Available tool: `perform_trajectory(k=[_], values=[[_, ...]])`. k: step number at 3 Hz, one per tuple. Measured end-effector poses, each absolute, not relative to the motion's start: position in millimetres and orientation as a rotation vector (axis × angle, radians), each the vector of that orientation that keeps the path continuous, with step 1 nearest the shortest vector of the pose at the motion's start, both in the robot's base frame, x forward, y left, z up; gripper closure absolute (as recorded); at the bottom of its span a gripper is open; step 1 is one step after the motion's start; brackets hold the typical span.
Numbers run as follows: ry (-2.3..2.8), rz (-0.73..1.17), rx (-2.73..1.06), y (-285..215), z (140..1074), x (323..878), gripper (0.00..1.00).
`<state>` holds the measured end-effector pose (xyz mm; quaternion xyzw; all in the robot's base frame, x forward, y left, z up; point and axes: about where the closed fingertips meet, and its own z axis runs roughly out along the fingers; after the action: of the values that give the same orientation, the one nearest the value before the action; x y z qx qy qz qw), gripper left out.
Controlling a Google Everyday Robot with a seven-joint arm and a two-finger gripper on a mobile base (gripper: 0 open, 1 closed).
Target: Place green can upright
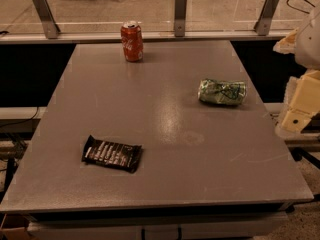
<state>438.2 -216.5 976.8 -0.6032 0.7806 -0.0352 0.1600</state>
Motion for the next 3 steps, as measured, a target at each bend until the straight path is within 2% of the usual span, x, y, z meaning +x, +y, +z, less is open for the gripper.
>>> perform_trajectory(k=[1, 3], values=[[2.230, -0.101, -1.723, -216, 977, 438, 0.00], [2.162, -0.095, -1.716, -186, 945, 504, 0.00]])
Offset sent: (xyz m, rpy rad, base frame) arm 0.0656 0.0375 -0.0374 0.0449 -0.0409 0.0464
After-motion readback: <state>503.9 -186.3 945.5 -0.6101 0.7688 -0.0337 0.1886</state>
